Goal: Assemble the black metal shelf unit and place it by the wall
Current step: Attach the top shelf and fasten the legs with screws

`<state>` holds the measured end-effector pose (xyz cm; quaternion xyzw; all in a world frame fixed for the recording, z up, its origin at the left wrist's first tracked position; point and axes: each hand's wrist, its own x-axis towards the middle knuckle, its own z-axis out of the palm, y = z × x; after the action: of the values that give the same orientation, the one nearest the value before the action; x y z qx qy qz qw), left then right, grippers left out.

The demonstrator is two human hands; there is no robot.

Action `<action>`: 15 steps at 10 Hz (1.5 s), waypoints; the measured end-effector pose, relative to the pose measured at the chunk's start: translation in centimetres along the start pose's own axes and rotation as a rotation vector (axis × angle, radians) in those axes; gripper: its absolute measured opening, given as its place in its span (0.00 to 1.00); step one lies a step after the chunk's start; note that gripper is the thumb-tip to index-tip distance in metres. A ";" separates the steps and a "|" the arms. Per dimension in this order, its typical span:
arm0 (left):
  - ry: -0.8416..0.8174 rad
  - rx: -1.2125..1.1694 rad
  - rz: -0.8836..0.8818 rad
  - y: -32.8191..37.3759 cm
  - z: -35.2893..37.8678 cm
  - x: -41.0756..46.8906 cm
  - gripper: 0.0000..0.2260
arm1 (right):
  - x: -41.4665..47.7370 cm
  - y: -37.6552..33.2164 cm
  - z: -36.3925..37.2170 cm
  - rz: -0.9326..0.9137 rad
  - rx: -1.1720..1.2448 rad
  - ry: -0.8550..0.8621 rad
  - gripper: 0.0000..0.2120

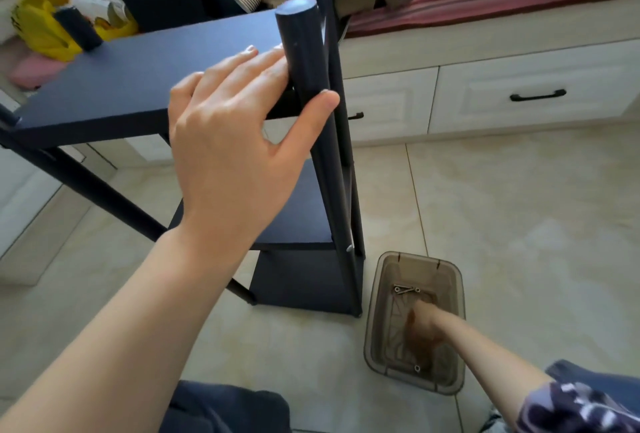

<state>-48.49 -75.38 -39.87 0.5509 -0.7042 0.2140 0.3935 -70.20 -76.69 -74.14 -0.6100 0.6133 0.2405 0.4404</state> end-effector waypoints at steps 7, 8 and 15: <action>-0.026 -0.046 -0.001 -0.2 0.0 -0.1 0.21 | 1.8 1.6 5.4 -0.330 -0.582 0.060 0.16; -0.027 -0.046 -0.002 -0.2 0.0 -0.1 0.21 | 2.3 1.9 4.8 -0.341 -0.564 0.068 0.15; -0.060 -0.026 -0.040 0.3 -0.4 0.0 0.24 | -9.5 -8.3 -11.4 -0.614 0.708 0.710 0.04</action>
<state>-48.69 -75.01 -39.59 0.5657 -0.7074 0.1803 0.3835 -66.27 -82.29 -58.54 -0.6187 0.5612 -0.3366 0.4347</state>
